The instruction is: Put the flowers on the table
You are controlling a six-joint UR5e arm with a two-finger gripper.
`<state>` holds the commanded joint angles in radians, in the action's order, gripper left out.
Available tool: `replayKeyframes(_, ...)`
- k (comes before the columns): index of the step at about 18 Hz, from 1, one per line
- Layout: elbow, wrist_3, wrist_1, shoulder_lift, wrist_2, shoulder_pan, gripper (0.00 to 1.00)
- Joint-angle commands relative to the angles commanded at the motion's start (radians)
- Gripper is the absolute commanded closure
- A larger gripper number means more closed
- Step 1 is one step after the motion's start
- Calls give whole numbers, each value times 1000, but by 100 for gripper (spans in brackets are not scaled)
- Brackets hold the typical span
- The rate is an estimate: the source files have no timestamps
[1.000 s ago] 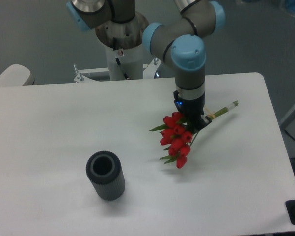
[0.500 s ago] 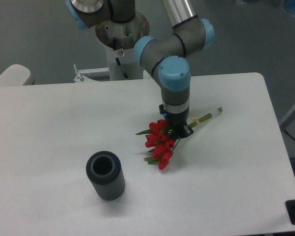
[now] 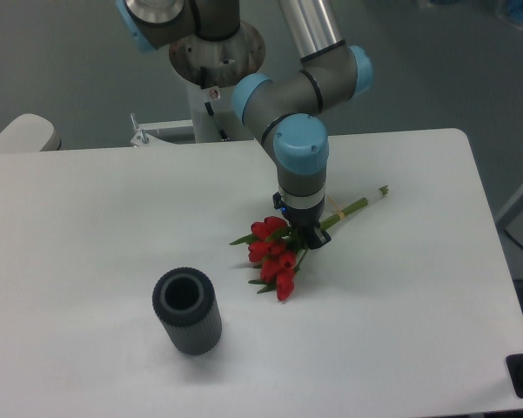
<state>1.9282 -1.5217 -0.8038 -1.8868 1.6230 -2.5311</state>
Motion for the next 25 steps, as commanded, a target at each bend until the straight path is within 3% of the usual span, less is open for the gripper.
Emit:
replayKeyframes(4, -2, 38, 3, 23, -6, -3, 0)
replayKeyframes(8, -44, 69, 0, 61, -6, -3, 0)
replayKeyframes(10, -92, 161, -3, 64, 3, 1, 0)
replayKeyframes(15, -227, 187, -20, 69, -26, 9, 0)
replayKeyframes(17, -287, 181, -73, 69, -47, 2, 0)
replayKeyframes(18, -337, 179, -128, 63, -55, -2, 0)
replayKeyframes(20, -452, 172, -315, 51, -113, -29, 0)
replayKeyframes(21, -510, 172, -375, 34, -129, -47, 0)
replayKeyframes(22, -559, 170, -412, 19, -130, -54, 0)
replayKeyframes(25, -632, 111, -442, -3, -129, -63, 0)
